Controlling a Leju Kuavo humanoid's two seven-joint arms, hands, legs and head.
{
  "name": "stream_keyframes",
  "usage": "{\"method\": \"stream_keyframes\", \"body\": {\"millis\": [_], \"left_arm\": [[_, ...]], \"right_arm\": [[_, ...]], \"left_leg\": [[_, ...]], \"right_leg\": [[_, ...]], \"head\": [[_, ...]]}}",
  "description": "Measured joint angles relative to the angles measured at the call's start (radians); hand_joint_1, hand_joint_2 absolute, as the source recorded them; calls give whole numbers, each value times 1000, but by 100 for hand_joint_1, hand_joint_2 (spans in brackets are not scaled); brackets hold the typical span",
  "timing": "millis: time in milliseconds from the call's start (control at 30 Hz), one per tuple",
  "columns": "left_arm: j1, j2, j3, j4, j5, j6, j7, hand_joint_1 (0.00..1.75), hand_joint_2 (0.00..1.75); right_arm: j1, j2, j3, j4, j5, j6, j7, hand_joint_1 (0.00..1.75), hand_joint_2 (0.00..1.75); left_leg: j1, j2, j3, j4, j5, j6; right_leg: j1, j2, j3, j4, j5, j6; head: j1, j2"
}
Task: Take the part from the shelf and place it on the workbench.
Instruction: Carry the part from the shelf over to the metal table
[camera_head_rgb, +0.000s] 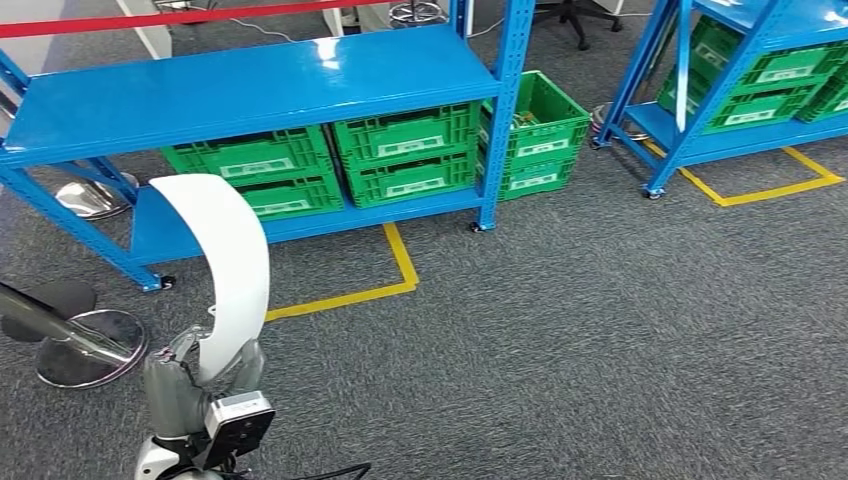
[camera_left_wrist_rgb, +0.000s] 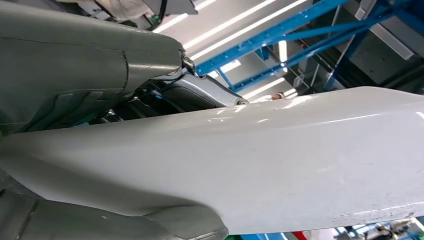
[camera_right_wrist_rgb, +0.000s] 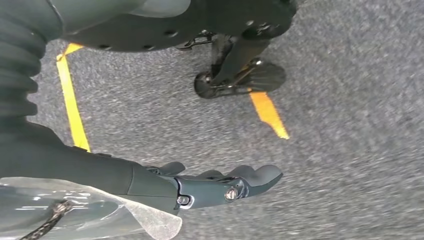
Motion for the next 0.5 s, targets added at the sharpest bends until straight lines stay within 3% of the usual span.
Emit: {"method": "stream_keyframes", "body": {"millis": [33, 100, 167, 200, 233, 300, 367, 433, 467, 500], "left_arm": [[0, 1, 0, 0, 1, 0, 0, 175, 175], [0, 2, 0, 0, 4, 0, 0, 175, 175], [0, 3, 0, 0, 5, 1, -1, 175, 175], [0, 3, 1, 0, 5, 2, -1, 175, 175], [0, 2, 1, 0, 5, 2, -2, 175, 175], [-1, 0, 0, 0, 6, 3, -3, 175, 175], [1, -1, 2, 0, 7, 3, -5, 175, 175], [4, 0, 4, 1, 9, 3, -7, 175, 175], [5, 0, 5, 1, 10, 3, -7, 175, 175], [5, 0, 6, 2, 11, 3, -7, 175, 175]], "right_arm": [[1, 0, -2, 0, 0, 0, 0, 0, 175], [-1, 1, -4, 0, 2, 0, 0, 0, 175], [-3, 2, -4, 0, 3, 0, 0, 0, 175], [-3, 2, -4, 0, 3, 0, 0, 0, 175], [-2, 2, -5, 0, 4, 0, 0, 0, 175], [2, 1, -7, 0, 6, 0, -1, 0, 175], [0, 1, -10, 0, 13, -1, -1, 0, 175], [-4, 1, -15, 0, 21, -2, -1, 0, 175], [-3, 1, -17, 0, 25, -2, -1, 0, 175], [-2, 1, -21, 0, 29, -2, -1, 0, 175]], "left_leg": [[0, -7, 29, -53, 34, 5], [1, -53, 94, -183, 94, 18], [2, -88, 121, -249, 108, 26], [1, -85, 121, -255, 106, 27], [2, -75, 119, -261, 108, 29], [5, -50, 116, -269, 118, 37], [5, -20, 112, -274, 126, 43], [1, 13, 105, -273, 129, 45], [0, 28, 102, -272, 130, 45], [0, 42, 101, -272, 131, 44]], "right_leg": [[1, 13, -3, 3, 2, 1], [3, 38, -10, 9, 6, 6], [2, 58, -23, 14, 14, 17], [1, 68, -31, 15, 19, 25], [-1, 76, -40, 14, 23, 33], [0, 52, -61, 37, 8, 43], [1, -4, -107, 138, -55, 50], [-2, -31, -159, 269, -117, 58], [-4, -36, -166, 300, -126, 61], [-5, -40, -151, 290, -117, 63]], "head": [[0, 0], [1, 0], [0, 0], [0, 0], [-1, 0], [2, 0], [9, 0], [13, 0], [13, 0], [13, 0]]}}
